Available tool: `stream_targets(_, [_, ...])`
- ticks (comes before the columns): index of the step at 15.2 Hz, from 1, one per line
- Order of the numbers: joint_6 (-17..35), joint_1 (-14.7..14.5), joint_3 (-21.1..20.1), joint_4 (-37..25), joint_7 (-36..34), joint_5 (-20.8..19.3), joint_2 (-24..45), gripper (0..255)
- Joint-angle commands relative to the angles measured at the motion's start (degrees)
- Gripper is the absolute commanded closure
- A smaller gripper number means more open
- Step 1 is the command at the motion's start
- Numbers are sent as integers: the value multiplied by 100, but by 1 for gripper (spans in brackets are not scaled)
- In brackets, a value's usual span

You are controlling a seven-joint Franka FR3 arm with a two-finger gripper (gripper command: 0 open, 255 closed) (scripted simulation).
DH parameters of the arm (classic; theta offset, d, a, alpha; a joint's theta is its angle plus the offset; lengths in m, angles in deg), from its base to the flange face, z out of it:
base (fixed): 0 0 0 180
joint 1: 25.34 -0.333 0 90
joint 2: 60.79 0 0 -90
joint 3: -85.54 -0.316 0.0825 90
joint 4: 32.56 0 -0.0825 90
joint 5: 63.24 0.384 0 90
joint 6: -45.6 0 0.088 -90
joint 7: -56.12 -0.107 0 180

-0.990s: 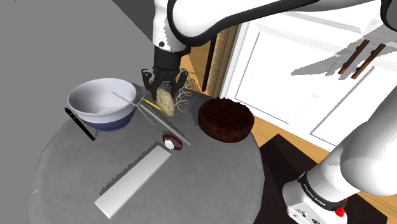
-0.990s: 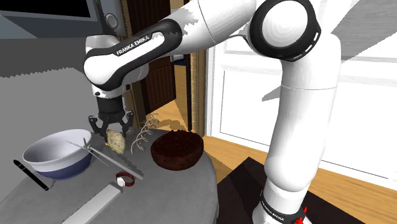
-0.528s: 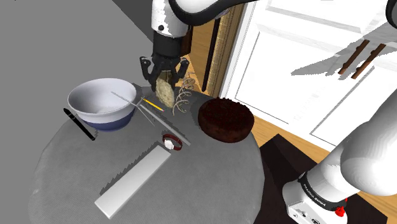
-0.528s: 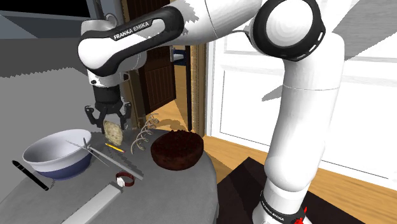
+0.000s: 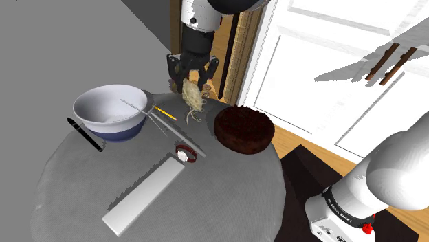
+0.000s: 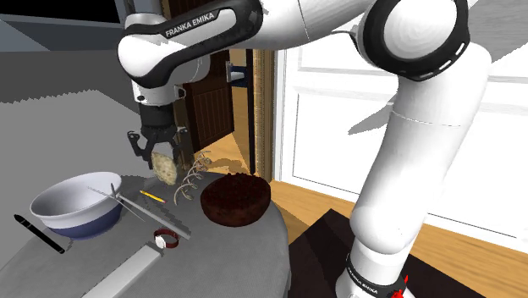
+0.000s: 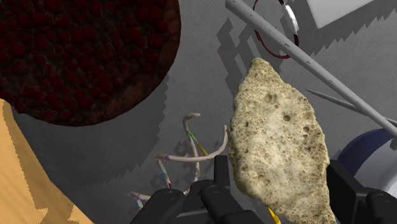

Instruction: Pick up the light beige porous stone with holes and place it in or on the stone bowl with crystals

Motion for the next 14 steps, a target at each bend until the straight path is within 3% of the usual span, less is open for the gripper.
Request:
stream_targets(1, [15,83,103,505,295,278,-523,255])
stream_targets(7, [-69,144,605,1766,1130,792,-1853,255])
stream_targets(14, [-277,141,1205,2897,1862,941,-3087,255])
